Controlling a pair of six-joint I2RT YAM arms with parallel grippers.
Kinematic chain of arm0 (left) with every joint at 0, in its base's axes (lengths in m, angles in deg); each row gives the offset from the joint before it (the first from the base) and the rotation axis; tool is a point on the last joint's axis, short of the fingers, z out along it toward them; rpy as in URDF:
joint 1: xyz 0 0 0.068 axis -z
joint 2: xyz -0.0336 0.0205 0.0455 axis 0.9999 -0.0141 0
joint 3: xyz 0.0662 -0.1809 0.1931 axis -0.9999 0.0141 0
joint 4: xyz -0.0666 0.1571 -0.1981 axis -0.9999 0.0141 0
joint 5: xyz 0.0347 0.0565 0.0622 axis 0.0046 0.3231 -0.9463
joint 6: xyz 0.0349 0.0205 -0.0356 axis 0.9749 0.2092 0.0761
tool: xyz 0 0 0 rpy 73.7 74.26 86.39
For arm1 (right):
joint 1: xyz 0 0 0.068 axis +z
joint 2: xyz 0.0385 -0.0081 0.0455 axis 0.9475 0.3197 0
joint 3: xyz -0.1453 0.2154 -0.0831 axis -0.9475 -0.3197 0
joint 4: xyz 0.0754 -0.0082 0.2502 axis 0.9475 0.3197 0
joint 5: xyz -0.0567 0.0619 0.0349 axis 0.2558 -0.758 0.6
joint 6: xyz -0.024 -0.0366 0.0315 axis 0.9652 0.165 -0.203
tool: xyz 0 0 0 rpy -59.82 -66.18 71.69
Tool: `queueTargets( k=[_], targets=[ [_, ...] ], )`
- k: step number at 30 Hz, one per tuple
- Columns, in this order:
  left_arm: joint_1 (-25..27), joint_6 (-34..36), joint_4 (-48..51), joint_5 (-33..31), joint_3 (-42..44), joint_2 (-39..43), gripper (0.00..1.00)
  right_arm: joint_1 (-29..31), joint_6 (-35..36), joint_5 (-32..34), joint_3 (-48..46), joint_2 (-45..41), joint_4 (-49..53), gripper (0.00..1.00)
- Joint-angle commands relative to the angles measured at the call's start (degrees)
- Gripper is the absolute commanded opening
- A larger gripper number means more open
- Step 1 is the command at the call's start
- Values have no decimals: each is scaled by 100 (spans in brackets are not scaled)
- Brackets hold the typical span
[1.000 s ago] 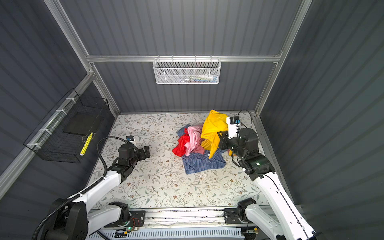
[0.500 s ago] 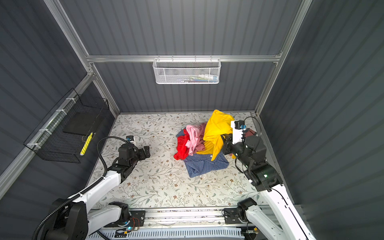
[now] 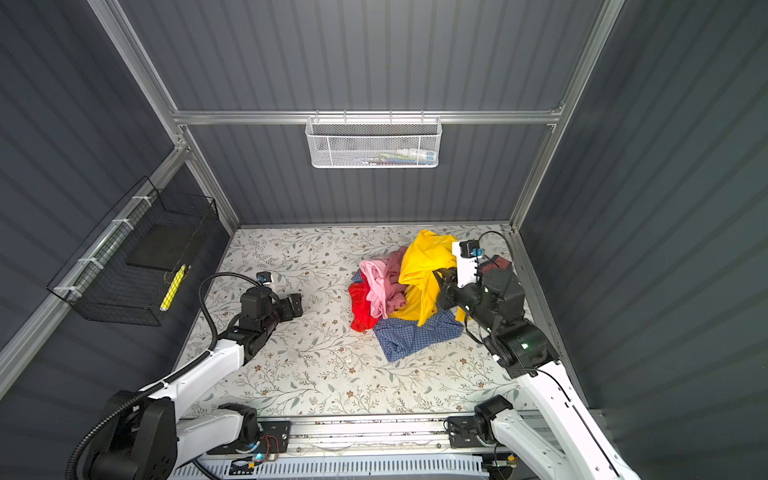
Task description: Pick out a specific cloth from the pile
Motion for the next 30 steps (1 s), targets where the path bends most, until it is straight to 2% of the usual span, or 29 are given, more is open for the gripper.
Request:
queueTargets(
  k=[1, 10, 15, 20, 24, 30],
  targets=[
    [44, 69, 6, 95, -148, -49, 100, 311, 177, -102, 354, 465, -614, 0],
    [59, 70, 59, 75, -96, -73, 100, 720, 193, -132, 965, 2390, -785, 0],
    [69, 75, 24, 219, -120, -118, 100, 997, 366, -107, 1439, 3077, -756, 0],
    [548, 637, -312, 520, -351, -51, 100, 1114, 430, -586, 1951, 3429, -843, 0],
    [797, 992, -1038, 1324, -605, -60, 100, 1130, 449, -1011, 2240, 3770, -754, 0],
    [918, 1148, -1234, 2268, -1276, -176, 100, 1259, 402, -1691, 2436, 4290, -839, 0]
  ],
)
